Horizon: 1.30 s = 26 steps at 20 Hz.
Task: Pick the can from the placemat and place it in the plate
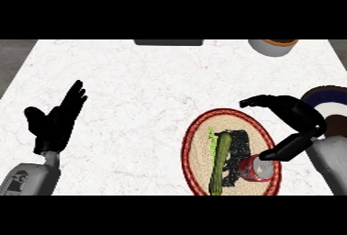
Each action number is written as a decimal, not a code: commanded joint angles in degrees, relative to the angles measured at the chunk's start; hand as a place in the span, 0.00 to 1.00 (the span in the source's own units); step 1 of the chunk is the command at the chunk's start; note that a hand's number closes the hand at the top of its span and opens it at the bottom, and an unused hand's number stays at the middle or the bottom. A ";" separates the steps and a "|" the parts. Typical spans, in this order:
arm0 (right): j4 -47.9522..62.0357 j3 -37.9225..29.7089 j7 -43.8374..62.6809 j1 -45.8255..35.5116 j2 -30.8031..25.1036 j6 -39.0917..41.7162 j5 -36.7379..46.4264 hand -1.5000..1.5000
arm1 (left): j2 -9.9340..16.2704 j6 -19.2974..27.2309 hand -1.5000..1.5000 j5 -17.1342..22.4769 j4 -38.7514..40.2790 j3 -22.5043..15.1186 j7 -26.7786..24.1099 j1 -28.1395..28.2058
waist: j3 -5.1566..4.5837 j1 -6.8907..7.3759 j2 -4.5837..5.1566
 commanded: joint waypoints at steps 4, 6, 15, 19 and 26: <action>4.49 4.50 -22.65 1.55 -10.01 5.50 15.96 0.00 | 1.05 -1.25 0.50 0.37 1.58 1.32 1.11 -0.63 | 0.01 0.05 -0.29; 5.43 6.63 -25.27 0.50 -11.04 3.07 18.99 0.00 | -0.33 -1.24 0.50 0.22 3.56 1.14 0.07 -1.42 | -0.05 -0.19 -0.27; 4.19 14.30 -23.11 -3.09 -12.19 -3.69 25.77 0.00 | -1.72 -0.63 0.50 -1.92 4.99 1.27 -0.39 -2.27 | -0.20 -0.69 -0.66; 5.98 17.87 -23.05 -5.62 -14.55 -3.81 29.96 0.00 | -1.85 -1.17 0.50 -2.47 2.66 0.54 -1.06 1.08 | -0.18 0.15 -0.64; -0.03 18.48 -17.99 -3.99 -13.95 -10.52 38.23 0.00 | -2.70 -0.71 0.50 -2.83 2.53 2.93 2.93 -1.55 | -0.21 -1.04 -0.86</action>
